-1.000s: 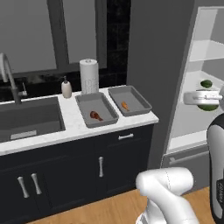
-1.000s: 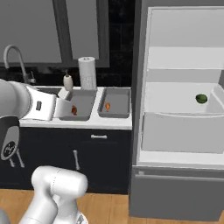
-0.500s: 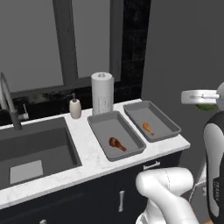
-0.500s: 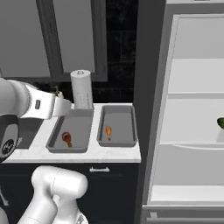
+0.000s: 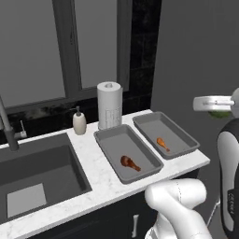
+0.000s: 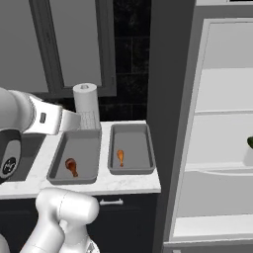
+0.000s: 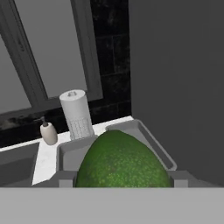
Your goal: Place one avocado and one chicken drumstick in each tupperware on the nearby counter, to pack two identical lunches.
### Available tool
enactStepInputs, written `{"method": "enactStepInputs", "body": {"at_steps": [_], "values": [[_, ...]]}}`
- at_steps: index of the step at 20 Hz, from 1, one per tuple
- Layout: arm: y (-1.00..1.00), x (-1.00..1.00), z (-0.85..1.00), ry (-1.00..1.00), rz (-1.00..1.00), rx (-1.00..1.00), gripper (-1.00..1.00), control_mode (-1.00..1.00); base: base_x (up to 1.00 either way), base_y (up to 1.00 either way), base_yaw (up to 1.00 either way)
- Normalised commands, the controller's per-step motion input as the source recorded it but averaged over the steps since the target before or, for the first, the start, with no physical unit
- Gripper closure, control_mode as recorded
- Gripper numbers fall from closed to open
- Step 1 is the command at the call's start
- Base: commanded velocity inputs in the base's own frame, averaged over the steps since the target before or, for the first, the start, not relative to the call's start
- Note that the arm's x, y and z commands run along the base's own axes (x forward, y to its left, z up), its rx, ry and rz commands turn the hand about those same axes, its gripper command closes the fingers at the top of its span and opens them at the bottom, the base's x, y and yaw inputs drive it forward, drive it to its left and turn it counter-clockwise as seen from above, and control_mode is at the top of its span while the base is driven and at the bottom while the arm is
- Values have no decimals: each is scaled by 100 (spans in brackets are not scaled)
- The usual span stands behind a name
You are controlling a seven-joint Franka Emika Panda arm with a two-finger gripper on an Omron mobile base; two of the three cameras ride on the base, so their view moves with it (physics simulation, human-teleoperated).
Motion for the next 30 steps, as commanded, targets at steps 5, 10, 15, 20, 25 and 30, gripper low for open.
{"method": "enactStepInputs", "body": {"at_steps": [5, 10, 15, 20, 25, 30], "values": [[0, 20, -28, 15, -1, -4, 100, -100, 9, 0, 0], [0, 56, -60, 22, -22, -18, 100, -100, 0, 0, 0], [0, 57, -47, 14, -41, -3, 100, -100, 0, 0, 0], [0, 39, -41, 5, -42, 0, 100, -100, 0, 0, 0], [0, 5, -36, 0, -25, 8, 100, -100, 0, 0, 0], [-28, 7, -35, -1, -2, 24, 100, -100, 0, 0, 0]]}}
